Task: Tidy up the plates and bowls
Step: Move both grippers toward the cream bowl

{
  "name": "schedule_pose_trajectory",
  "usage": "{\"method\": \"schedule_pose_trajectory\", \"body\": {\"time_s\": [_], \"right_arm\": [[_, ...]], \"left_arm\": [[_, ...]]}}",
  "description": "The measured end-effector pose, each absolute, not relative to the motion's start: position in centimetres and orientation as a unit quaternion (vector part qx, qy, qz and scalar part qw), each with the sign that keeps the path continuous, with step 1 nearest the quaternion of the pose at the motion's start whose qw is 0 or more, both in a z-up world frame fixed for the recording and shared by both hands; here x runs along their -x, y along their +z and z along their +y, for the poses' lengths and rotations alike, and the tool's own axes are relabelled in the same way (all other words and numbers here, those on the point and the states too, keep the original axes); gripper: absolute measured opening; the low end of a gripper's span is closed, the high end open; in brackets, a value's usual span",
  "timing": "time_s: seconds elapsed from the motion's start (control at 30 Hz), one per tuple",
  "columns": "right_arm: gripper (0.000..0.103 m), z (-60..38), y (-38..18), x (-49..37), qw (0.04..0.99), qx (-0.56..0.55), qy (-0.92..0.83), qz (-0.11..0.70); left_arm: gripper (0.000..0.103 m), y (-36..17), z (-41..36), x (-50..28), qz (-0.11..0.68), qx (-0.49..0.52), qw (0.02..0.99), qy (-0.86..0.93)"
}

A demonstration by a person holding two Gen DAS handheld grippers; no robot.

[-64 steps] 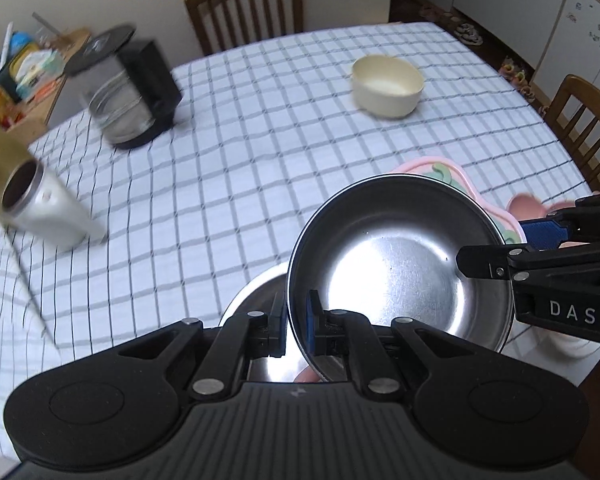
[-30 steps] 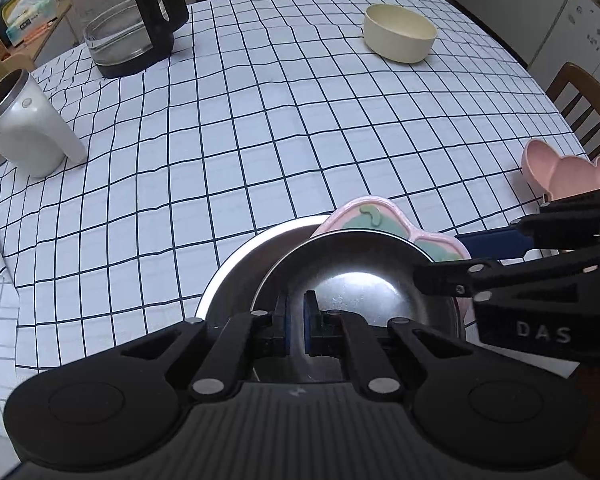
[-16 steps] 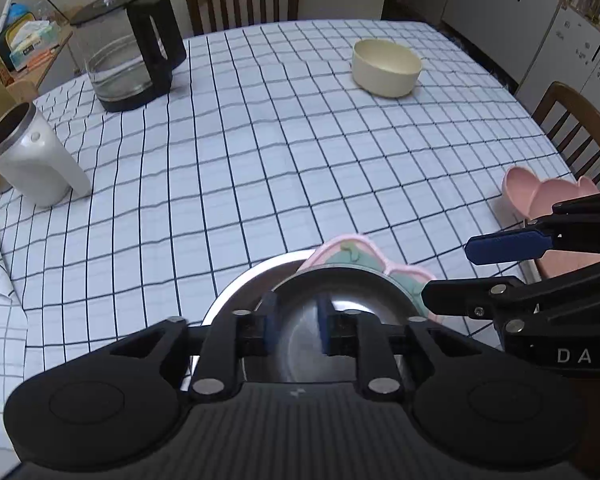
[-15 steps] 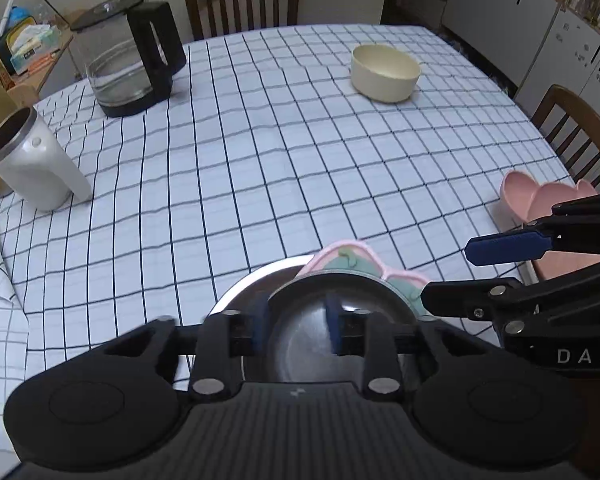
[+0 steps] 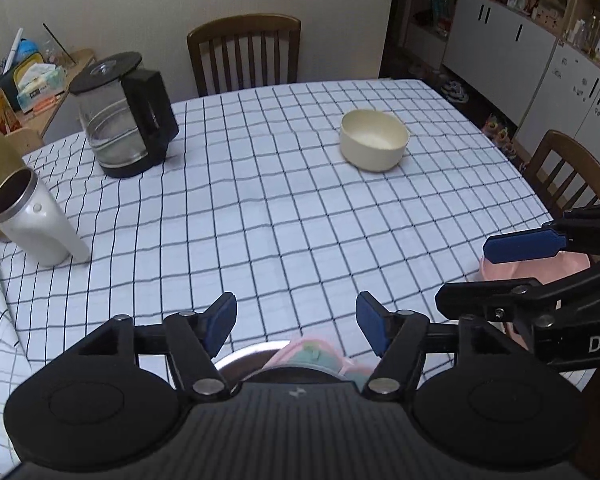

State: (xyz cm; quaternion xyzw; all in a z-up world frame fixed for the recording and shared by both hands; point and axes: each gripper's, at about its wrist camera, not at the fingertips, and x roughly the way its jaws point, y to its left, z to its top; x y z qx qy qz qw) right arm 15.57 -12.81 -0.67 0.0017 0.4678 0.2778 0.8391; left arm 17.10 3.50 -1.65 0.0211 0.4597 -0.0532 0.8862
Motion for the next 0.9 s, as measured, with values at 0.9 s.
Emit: {"method": "schedule_pose_trajectory", "body": {"time_s": [0.9], "right_arm": [[0.094, -24.6, -1.0, -32.0, 0.880, -0.002, 0.218, 0.422]], "left_arm": [[0.077, -2.0, -6.0, -34.5, 0.433, 0.003, 0.902, -0.003]]}}
